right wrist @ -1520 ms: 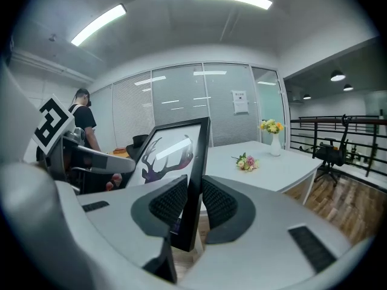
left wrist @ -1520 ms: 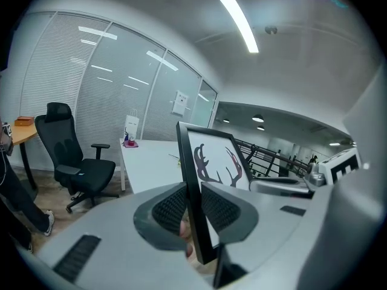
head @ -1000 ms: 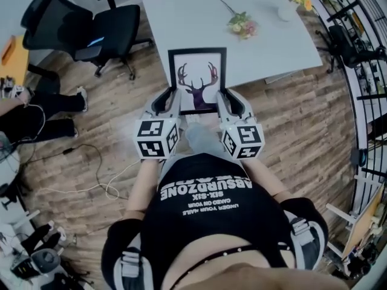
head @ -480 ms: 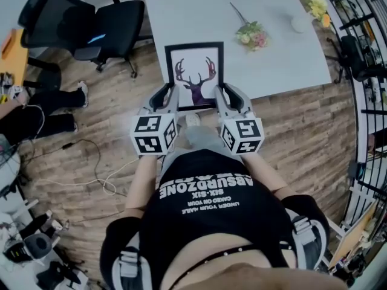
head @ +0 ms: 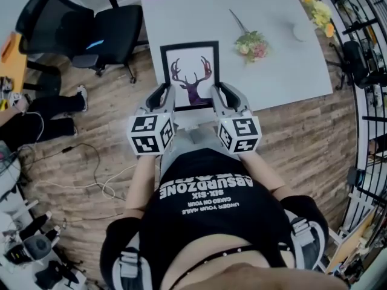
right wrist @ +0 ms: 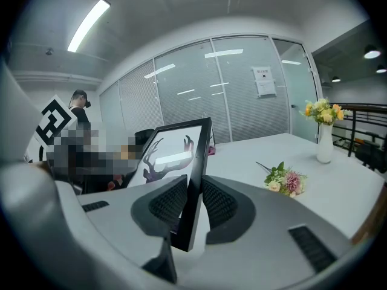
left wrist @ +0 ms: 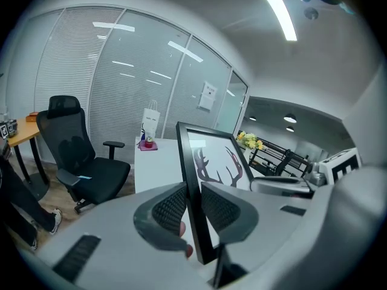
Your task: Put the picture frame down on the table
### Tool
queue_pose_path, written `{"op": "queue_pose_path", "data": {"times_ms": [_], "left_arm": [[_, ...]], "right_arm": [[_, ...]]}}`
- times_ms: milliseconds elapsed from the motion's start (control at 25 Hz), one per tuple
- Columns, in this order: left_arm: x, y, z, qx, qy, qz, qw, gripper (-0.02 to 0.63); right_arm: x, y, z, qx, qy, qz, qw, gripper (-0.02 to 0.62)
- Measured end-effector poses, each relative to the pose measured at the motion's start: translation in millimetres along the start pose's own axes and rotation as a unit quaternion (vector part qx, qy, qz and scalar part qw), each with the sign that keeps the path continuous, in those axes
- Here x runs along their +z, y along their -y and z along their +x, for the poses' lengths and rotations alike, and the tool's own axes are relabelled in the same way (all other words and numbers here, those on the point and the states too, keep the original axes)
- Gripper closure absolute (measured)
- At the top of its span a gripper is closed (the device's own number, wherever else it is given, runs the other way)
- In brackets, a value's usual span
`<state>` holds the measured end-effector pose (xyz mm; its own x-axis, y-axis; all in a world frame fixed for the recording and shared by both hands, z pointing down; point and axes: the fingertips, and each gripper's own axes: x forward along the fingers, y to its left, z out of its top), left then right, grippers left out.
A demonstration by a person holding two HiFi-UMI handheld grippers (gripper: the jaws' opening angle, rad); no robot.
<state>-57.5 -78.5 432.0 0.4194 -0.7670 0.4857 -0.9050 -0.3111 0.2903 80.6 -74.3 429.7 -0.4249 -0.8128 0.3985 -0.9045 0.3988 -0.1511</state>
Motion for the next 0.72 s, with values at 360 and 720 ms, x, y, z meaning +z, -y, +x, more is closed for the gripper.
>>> {"op": "queue_pose_path", "data": {"times_ms": [360, 720], "left_arm": [[5, -13, 19, 0.014, -0.013, -0.003, 0.9998, 0.520], [4, -26, 41, 0.020, -0.035, -0.009, 0.9992, 0.520]], "right_arm": [[1, 8, 26, 0.014, -0.012, 0.002, 1.000, 0.505], [-4, 16, 52, 0.023, -0.032, 0.012, 0.999, 0.505]]}}
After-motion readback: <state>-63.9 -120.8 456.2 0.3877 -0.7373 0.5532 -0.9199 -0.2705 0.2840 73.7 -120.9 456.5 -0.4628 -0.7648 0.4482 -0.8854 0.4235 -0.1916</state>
